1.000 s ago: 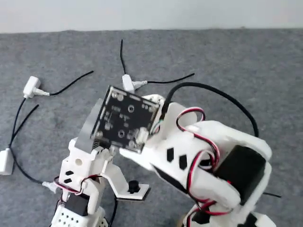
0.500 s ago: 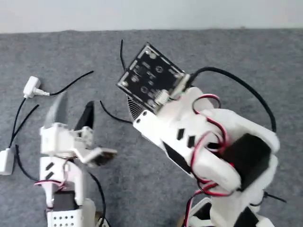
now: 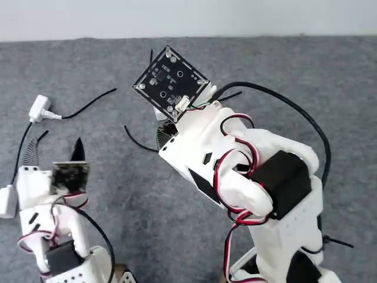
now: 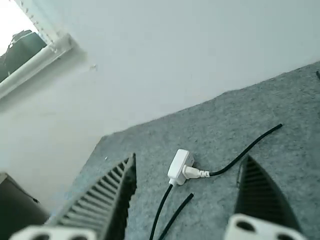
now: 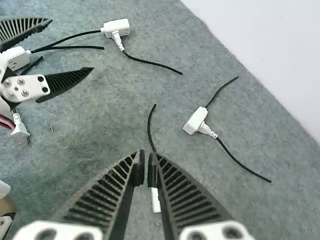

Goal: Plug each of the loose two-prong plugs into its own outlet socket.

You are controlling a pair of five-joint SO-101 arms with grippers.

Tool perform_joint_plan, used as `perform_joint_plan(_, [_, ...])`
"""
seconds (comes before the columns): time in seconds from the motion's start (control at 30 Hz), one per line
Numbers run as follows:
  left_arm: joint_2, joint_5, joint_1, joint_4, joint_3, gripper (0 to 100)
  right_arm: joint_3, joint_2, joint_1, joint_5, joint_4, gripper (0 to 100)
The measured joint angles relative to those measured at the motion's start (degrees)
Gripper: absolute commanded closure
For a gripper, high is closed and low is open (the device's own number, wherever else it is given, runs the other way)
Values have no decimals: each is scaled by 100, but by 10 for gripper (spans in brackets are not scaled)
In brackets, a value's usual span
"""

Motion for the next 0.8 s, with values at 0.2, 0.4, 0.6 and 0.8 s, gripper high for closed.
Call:
perform_joint_plan(0.2, [2040, 396, -369, 105, -1231, 690, 0, 149, 334, 0, 0, 987])
perform_joint_plan(0.4, [5380, 826, -396, 1222, -3086, 690, 879, 730, 378, 0, -44, 957])
perform_joint_plan(0.6, [8149, 1881, -879, 2444, -4712, 689, 1829, 1820, -229, 0, -738, 916])
perform_joint_plan(0.8, [8624, 2585, -1785, 3437, -5547, 689, 1864, 2927, -1240, 0, -1600, 912])
